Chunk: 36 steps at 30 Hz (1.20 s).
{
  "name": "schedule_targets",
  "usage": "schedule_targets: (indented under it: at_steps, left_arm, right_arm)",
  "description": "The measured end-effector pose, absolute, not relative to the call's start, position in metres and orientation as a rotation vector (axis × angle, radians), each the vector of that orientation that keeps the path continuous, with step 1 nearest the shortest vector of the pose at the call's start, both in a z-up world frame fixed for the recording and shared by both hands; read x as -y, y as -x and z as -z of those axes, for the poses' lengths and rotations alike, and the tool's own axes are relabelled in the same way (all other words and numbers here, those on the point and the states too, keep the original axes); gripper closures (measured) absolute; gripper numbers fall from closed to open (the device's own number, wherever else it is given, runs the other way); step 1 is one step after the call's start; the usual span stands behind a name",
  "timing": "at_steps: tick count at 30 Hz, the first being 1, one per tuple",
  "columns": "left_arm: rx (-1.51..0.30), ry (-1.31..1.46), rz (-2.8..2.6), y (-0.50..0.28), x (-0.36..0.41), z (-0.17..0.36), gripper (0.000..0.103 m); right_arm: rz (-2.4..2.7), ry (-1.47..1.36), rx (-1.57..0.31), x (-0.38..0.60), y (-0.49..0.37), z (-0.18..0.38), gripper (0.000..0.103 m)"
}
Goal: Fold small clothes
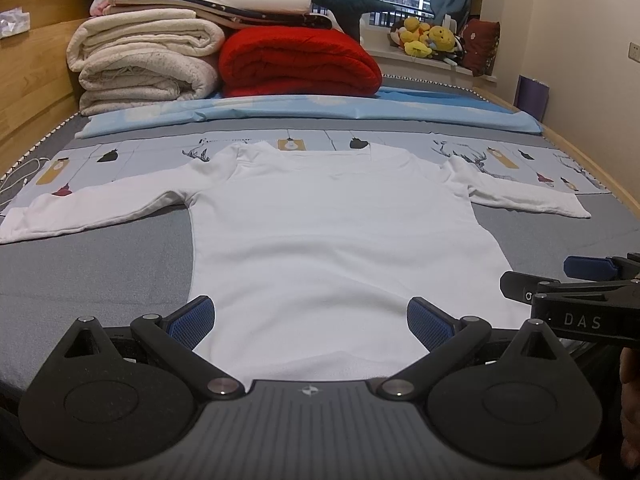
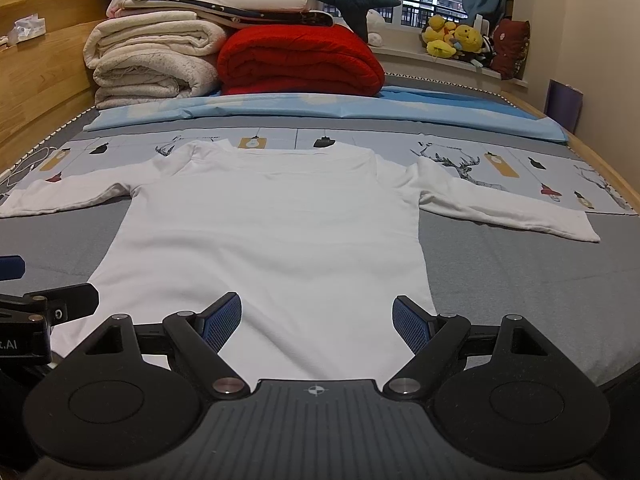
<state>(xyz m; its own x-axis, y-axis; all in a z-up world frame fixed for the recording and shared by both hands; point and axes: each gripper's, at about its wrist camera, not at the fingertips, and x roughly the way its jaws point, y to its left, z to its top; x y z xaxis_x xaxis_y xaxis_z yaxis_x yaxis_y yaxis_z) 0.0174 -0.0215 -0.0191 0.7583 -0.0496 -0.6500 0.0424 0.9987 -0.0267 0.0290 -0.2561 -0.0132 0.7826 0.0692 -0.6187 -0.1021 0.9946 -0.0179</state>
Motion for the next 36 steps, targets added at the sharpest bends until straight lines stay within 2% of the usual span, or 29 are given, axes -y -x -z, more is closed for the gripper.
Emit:
schedule_targets:
  at_steps: [27, 30, 32, 34, 36]
  left_arm:
    - [-0.709, 0.010, 0.057, -0.019, 0.020, 0.016, 0.001]
    - [-0.672, 0.035, 0.066, -0.023, 0.001, 0.001, 0.017]
    - [-0.652, 0.043, 0.104, -0.031, -0.018, -0.013, 0.043]
    - [-0.666, 0.003, 0.186, -0.048, -0.033, -0.021, 0.058]
    - [-0.705, -0.045, 0.249, -0.064, -0.043, -0.020, 0.058]
  right_arm:
    - [-0.095, 0.053, -0.662, 0.253, -0.028, 0.013, 0.020]
    - [-0.079, 0.034, -0.628, 0.260, -0.031, 0.004, 0.022]
    - [-0.067, -0.008, -0.593, 0.277, -0.037, -0.013, 0.029]
    - [-0.071, -0.037, -0.553, 0.297, -0.045, -0.032, 0.047]
    - [-0.108, -0.031, -0.511, 0.316, -0.057, -0.049, 0.061]
